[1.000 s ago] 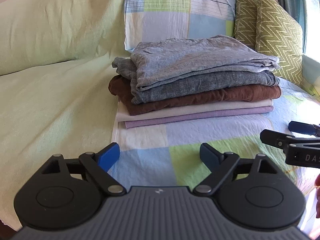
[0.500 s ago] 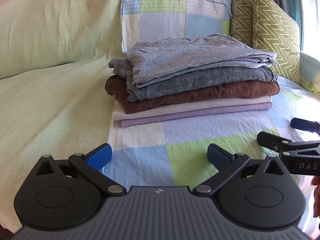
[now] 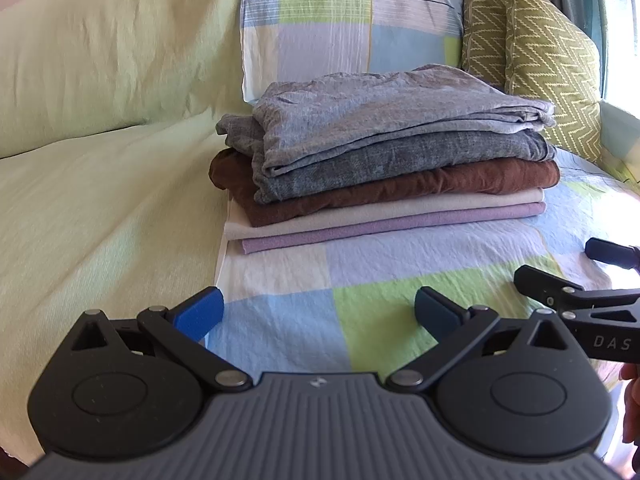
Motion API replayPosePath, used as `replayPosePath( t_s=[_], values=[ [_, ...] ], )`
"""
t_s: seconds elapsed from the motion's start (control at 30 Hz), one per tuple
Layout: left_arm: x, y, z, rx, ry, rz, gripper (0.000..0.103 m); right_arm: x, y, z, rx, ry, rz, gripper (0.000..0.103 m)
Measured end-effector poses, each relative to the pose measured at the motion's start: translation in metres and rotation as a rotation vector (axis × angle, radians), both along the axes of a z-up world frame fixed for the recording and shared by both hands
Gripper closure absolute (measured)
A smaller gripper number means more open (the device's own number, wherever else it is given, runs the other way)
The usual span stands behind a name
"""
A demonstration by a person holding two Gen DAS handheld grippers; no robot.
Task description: Fold clothes
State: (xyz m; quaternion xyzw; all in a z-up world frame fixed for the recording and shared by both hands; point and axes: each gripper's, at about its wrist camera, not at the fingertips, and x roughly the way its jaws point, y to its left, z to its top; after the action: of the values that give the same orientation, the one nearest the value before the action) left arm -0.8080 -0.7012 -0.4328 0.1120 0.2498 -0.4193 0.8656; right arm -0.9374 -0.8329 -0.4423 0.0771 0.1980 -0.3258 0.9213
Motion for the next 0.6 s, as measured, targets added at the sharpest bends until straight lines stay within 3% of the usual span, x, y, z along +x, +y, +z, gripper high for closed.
replayPosePath(
  t_s=[0.6],
  values=[
    [-0.0009,0.001,-0.0015,-0.005,-0.005,-0.003,0.0,-0.0005,0.0016,-0.0017,-0.01,-0.006,-0.005,0.001]
  ],
)
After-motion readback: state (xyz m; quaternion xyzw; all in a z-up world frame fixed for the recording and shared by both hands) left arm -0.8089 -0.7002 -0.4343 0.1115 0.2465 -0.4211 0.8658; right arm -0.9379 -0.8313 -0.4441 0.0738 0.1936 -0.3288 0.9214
